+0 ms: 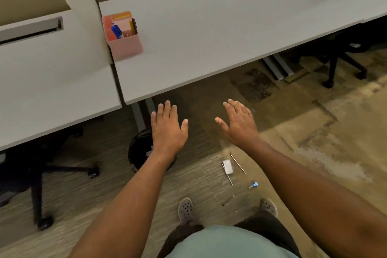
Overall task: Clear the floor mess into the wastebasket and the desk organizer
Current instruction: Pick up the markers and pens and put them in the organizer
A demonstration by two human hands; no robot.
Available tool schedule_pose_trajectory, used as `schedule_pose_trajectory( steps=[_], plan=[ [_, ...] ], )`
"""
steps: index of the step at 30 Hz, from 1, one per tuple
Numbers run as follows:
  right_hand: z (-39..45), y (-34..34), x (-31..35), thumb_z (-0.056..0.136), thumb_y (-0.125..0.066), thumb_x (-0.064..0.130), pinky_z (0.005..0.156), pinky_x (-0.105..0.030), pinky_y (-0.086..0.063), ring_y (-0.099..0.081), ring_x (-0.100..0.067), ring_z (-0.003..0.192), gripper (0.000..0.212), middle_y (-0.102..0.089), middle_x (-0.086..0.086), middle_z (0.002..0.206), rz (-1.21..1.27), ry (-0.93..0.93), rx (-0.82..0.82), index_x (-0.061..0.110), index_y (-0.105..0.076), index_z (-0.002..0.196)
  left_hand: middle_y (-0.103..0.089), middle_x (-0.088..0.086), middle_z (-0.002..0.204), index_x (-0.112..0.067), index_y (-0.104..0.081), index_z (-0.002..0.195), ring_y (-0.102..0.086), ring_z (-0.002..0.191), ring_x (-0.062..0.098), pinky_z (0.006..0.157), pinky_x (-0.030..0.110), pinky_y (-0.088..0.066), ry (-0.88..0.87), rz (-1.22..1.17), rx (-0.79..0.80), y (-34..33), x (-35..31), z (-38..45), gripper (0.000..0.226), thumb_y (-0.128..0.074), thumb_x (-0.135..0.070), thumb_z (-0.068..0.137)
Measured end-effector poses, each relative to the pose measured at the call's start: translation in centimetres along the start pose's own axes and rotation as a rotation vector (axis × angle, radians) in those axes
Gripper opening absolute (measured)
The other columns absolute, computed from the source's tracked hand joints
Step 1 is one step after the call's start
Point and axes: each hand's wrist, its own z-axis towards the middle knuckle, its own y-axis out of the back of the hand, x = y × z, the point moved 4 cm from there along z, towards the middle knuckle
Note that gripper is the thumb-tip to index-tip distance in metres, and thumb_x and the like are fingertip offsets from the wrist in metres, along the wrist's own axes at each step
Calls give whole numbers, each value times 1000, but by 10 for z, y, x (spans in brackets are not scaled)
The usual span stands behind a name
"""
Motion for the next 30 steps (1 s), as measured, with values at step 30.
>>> schedule_pose_trajectory(
  steps=[30],
  plan=[
    [-48, -496, -406, 88, -52, 12, 72, -31, -48, -65, -33, 83, 16, -70, -14, 95, 150, -320, 575, 8, -67, 92, -55, 11, 122, -14, -61, 123, -51, 111, 30, 95, 42, -43, -57, 48, 617, -625, -84, -50, 39, -53, -3, 86]
  ],
)
